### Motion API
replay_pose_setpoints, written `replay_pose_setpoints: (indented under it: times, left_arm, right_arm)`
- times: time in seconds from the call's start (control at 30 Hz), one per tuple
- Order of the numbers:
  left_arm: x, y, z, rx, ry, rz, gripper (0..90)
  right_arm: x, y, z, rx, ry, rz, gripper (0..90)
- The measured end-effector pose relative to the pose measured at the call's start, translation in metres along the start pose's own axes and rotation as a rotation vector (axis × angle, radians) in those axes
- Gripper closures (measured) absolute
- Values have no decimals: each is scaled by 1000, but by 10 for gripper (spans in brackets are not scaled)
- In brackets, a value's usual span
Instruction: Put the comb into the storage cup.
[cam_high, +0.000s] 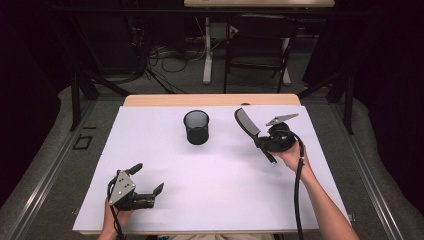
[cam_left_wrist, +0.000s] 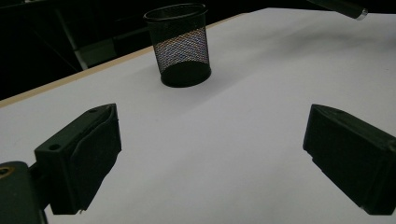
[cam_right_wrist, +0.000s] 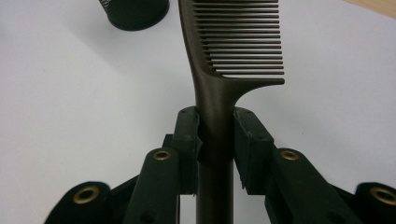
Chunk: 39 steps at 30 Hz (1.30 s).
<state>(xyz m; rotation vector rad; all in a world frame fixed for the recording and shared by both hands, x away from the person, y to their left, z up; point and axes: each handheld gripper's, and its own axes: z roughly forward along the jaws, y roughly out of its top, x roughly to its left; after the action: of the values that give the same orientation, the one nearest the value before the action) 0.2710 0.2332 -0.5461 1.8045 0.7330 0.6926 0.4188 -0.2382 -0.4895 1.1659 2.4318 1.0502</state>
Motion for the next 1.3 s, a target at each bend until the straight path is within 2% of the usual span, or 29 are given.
replay_pose_setpoints:
  times: [0.63, 1.3]
  left_arm:
    - [0, 0, 0, -2, 1, 0, 45]
    - [0, 0, 0, 1, -2, 3, 48]
  right_arm:
    - [3, 1, -2, -41, -9, -8, 724]
    - [12, 5, -4, -133, 0, -13, 724]
